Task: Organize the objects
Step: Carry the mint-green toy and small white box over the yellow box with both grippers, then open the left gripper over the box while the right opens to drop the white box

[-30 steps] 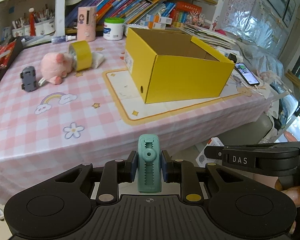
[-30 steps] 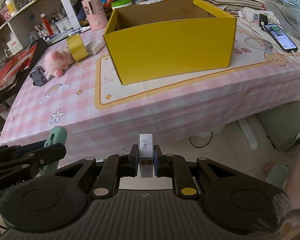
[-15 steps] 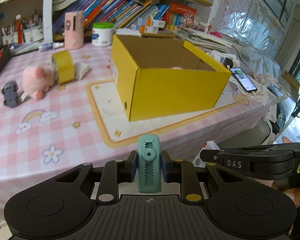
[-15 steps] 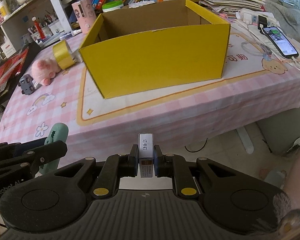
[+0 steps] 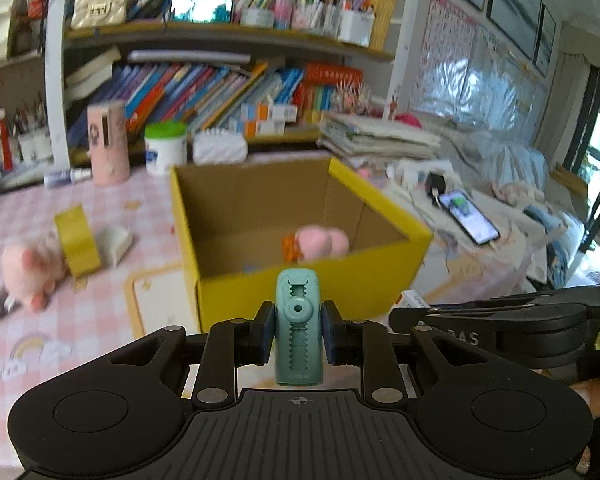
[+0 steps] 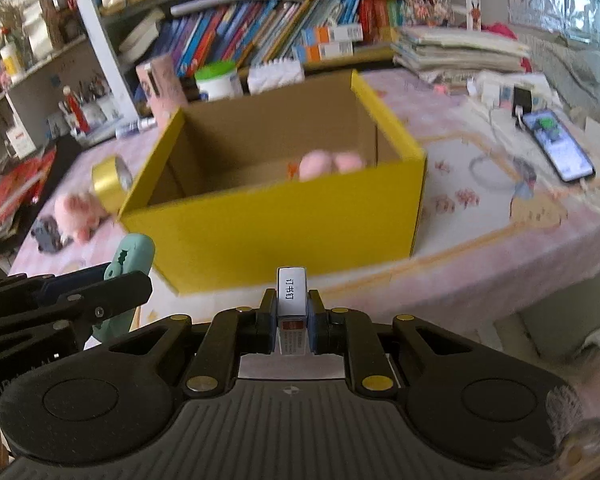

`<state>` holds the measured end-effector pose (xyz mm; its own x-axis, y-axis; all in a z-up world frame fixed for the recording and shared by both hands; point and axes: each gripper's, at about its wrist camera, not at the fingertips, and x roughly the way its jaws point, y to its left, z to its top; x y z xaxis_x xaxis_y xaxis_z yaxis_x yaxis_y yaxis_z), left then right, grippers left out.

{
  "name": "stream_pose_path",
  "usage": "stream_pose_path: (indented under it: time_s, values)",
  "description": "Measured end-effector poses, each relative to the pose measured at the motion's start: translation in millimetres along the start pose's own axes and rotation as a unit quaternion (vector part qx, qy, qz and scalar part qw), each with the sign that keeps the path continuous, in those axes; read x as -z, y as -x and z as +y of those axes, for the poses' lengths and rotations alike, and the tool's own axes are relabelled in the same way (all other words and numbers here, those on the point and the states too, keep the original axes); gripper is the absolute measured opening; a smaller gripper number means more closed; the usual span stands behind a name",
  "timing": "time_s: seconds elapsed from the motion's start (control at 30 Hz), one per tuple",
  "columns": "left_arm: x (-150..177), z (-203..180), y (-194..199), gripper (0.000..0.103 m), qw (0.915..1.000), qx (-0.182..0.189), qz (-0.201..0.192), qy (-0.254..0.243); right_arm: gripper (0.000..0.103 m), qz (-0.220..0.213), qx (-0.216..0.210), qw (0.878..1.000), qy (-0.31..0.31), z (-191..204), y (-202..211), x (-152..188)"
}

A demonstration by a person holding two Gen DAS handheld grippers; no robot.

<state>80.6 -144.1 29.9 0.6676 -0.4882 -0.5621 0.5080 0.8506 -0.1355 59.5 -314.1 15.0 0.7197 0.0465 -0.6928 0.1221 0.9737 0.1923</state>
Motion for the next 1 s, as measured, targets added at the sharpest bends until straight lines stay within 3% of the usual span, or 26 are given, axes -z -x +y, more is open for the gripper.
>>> stream_pose_path:
  time_s: [0.3, 0.57, 0.8, 1.0]
  values:
    - [-41.5, -10.8, -24.9, 0.023, 0.9988, -0.037, -0.031, -0.004, 0.014, -0.060, -0.031, 0.997, 0.026, -24.0, 5.1, -57.4]
    - [-54.8, -15.4, -54.7, 0.023, 0.9971, -0.074, -0.017, -0.011, 0.014, -0.082, -0.052, 0.993, 0.073, -29.8, -17.5, -95.9]
    - [-49.1, -14.2, -85.9, 0.023, 0.9946, -0.098, 0.027, -0.020, 0.014, -0.039, -0.055, 0.989, 0.130, -27.1, -63.6, -102.3]
    - [-42.3, -8.0, -103.3, 0.023, 0.9910, -0.120, 0.056, -0.021, 0.014, 0.023, -0.068, 0.982, 0.172, -22.5, -99.9, -96.7]
